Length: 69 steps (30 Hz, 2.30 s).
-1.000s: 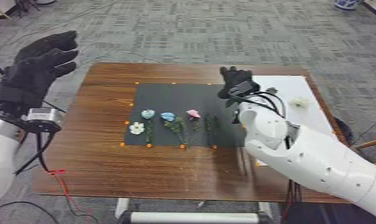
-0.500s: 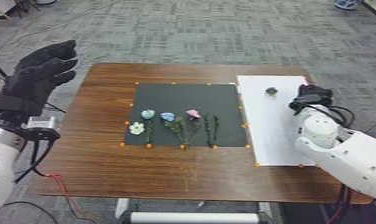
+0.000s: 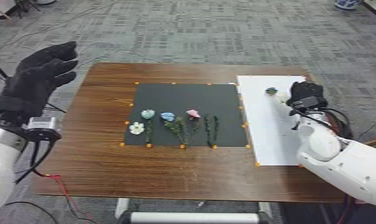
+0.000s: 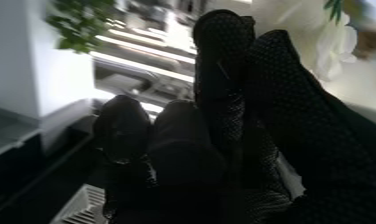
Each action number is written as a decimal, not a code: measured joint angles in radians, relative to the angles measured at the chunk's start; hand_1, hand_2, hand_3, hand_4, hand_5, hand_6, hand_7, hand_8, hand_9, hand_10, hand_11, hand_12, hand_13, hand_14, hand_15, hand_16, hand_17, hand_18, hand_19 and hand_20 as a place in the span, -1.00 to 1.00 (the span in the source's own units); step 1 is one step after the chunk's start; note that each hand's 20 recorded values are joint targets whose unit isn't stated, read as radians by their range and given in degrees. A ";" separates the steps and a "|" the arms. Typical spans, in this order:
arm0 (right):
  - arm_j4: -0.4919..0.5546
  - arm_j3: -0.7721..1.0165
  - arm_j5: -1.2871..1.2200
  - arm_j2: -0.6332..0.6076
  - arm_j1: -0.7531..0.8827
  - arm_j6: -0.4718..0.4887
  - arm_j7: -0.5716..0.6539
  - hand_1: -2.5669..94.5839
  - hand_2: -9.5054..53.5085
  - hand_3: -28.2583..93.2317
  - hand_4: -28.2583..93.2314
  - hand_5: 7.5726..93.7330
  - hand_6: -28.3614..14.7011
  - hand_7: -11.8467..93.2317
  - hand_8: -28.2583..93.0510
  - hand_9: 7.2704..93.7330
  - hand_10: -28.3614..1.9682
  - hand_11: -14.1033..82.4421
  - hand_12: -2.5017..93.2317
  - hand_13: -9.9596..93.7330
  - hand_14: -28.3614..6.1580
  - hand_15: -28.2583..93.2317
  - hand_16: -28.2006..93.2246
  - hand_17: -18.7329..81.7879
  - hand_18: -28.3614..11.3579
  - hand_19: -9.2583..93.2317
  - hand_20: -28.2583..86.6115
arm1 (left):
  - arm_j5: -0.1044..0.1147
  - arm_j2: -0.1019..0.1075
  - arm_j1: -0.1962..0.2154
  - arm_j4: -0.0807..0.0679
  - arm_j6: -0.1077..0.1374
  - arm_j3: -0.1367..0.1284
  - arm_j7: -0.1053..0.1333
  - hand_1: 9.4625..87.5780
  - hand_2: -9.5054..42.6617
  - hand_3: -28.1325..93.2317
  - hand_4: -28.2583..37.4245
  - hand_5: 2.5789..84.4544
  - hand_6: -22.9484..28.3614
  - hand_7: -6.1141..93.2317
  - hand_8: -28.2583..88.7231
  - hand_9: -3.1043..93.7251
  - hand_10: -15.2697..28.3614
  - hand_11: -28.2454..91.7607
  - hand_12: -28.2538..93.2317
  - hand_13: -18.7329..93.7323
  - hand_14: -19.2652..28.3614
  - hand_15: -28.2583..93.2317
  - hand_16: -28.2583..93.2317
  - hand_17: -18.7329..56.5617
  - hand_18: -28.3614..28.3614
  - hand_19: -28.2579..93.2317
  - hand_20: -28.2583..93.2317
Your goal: Arrange flowers
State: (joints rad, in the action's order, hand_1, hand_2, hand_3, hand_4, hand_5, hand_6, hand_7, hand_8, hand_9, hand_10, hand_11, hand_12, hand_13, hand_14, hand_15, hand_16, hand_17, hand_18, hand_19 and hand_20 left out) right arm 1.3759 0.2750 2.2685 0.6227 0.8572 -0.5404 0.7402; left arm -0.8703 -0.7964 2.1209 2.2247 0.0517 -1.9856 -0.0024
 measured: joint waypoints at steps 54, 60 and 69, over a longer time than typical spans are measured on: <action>0.045 -0.464 -0.001 0.255 -0.333 0.013 -0.128 0.02 -1.00 0.89 -1.00 0.57 0.48 -0.01 -0.58 0.87 0.66 -0.37 0.07 0.70 0.43 0.85 -0.04 0.30 -0.60 1.00 0.60 | 0.004 -0.110 0.149 0.024 0.047 -0.034 0.007 -0.59 -0.70 0.64 -0.95 -0.46 -0.02 -0.47 -0.68 -0.58 0.16 -0.18 -0.24 -0.56 0.34 0.10 -0.62 -0.80 0.60 0.10 -0.40; 0.044 -0.418 0.000 0.248 -0.303 0.065 -0.142 -0.06 -1.00 0.86 -1.00 0.40 0.45 0.01 -0.61 0.74 0.66 -0.37 0.05 0.66 0.43 0.85 -0.04 0.25 -0.60 1.00 0.58 | 0.004 -0.110 0.150 0.025 0.044 -0.034 0.006 -0.59 -0.70 0.65 -0.94 -0.46 -0.02 -0.47 -0.69 -0.58 0.16 -0.18 -0.24 -0.56 0.34 0.10 -0.62 -0.80 0.60 0.10 -0.40; 0.065 -0.347 -0.002 0.225 -0.264 0.115 -0.171 -0.16 -1.00 0.87 -1.00 0.26 0.45 -0.05 -0.60 0.57 0.60 -0.30 -0.03 0.62 0.40 0.86 -0.04 0.21 -0.63 1.00 0.57 | 0.004 -0.111 0.153 0.025 0.044 -0.037 0.004 -0.59 -0.70 0.65 -0.95 -0.46 -0.02 -0.47 -0.68 -0.58 0.16 -0.18 -0.24 -0.56 0.34 0.10 -0.62 -0.80 0.60 0.10 -0.40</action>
State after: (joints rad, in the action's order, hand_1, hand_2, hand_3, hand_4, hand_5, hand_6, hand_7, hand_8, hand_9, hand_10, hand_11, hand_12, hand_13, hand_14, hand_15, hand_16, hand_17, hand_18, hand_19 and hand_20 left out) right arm 1.4409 -0.0722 2.2664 0.8481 0.5935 -0.4252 0.5693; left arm -0.8667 -0.9071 2.2736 2.2501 0.0959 -2.0226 0.0020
